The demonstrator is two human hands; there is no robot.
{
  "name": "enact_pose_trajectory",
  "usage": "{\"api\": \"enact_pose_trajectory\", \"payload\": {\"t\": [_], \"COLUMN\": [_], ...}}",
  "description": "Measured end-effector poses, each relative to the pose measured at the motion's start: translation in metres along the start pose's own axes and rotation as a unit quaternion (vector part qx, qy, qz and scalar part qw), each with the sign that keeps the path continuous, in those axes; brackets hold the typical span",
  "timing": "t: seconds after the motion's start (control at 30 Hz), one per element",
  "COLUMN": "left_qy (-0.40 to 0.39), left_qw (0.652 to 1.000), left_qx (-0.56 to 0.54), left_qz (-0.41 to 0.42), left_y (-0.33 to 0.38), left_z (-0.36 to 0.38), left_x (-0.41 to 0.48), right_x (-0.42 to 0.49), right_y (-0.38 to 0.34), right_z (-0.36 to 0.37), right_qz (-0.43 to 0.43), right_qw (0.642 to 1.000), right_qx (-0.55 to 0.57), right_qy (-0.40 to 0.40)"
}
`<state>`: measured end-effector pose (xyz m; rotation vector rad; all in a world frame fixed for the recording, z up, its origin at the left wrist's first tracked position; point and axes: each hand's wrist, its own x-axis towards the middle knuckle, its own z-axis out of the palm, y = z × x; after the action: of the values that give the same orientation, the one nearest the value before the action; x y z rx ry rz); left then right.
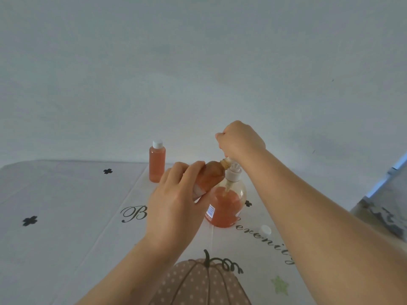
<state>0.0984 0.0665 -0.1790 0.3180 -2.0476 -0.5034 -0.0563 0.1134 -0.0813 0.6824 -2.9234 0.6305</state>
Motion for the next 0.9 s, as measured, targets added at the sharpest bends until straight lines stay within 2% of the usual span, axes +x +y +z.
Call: {"api": "enact_pose_trajectory", "payload": {"t": [0.27,0.57,0.9], "left_qy": [0.000,-0.034,-0.042], "left_qw": [1.000,0.999,0.997], "left_qx": [-0.007,-0.031,-0.056], "left_qz": [-0.006,0.015,0.015], "left_y": [-0.004,-0.013,-0.011], "left_z": [0.001,0.010,0.006], "left_x": [-0.001,-0.003,-0.003], "right_x": [-0.003,-0.002,-0.003], "right_y": [-0.007,0.002,-0.004], "right_z": [0.000,0.009,-0.002], "right_qz": [0.018,0.057,0.037], "right_qw": [0.999,0.997,0.998], "right_qx": [-0.048,-0.048,-0.050], "right_qy": [0.018,-0.026,-0.016]}}
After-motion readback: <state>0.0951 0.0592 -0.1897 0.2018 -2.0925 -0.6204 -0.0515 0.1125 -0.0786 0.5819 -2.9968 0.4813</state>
